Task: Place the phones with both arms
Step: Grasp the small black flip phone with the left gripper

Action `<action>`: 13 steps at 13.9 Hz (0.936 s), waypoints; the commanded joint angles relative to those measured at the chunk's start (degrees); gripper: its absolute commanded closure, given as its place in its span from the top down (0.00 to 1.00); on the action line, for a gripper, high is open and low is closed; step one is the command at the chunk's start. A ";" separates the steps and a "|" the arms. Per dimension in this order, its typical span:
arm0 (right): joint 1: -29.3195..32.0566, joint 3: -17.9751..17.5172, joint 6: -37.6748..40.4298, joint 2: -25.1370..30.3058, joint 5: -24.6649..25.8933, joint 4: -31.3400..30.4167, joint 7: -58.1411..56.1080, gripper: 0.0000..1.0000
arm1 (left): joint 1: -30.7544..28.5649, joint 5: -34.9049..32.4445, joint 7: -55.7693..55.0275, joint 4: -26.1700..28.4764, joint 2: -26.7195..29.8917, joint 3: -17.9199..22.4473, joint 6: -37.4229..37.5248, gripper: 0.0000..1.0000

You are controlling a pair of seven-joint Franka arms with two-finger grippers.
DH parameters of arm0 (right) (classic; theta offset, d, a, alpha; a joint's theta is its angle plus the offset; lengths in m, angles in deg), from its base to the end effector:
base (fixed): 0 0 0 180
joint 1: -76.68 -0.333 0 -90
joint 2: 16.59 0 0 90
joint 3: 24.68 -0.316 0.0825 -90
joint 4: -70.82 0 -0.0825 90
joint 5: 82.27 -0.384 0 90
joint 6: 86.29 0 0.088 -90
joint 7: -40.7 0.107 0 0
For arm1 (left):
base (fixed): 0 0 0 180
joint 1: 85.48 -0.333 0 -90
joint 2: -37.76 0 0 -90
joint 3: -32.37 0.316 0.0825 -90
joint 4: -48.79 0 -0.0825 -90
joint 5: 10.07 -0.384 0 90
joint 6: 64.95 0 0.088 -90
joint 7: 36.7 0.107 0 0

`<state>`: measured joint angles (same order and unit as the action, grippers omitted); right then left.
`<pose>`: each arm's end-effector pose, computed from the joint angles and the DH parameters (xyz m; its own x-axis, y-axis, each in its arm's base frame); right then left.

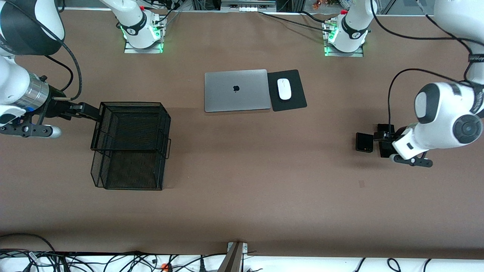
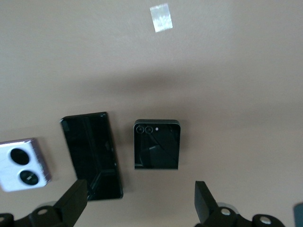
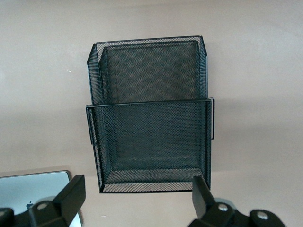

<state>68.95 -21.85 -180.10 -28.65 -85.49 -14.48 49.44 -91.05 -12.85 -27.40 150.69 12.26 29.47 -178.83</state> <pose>0.6163 0.0614 0.5454 0.9952 -0.0703 -0.0679 -0.0728 -0.9967 -0.0355 0.6253 0.0343 0.2907 0.9629 -0.1365 -0.2328 -0.1353 -0.9906 0.0211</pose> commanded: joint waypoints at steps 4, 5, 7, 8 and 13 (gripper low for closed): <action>0.09 -0.11 0.91 0.03 0.32 0.93 -0.22 1.00 | 0.04 -2.06 0.80 6.55 -2.36 -0.18 -10.20 1.00; 0.09 -0.11 0.91 0.03 0.32 0.93 -0.22 1.00 | 0.12 -2.06 0.80 7.43 -2.54 -0.18 -11.35 1.00; 0.18 -0.11 0.91 0.03 0.32 0.93 -0.22 1.00 | 0.04 -1.97 0.45 8.49 -2.80 -0.26 -11.71 1.00; 0.18 -0.02 0.91 0.03 0.32 0.93 -0.22 1.00 | 0.39 -1.97 0.45 8.93 -2.98 -0.27 -12.50 1.00; 0.18 -0.11 0.91 0.03 0.32 0.93 -0.22 1.00 | 0.92 -1.97 0.72 13.67 -3.86 -0.27 -19.52 1.00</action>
<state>68.97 -21.83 -180.10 -28.65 -85.49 -14.48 49.43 -90.38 -13.78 -27.30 162.34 8.12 29.12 -195.69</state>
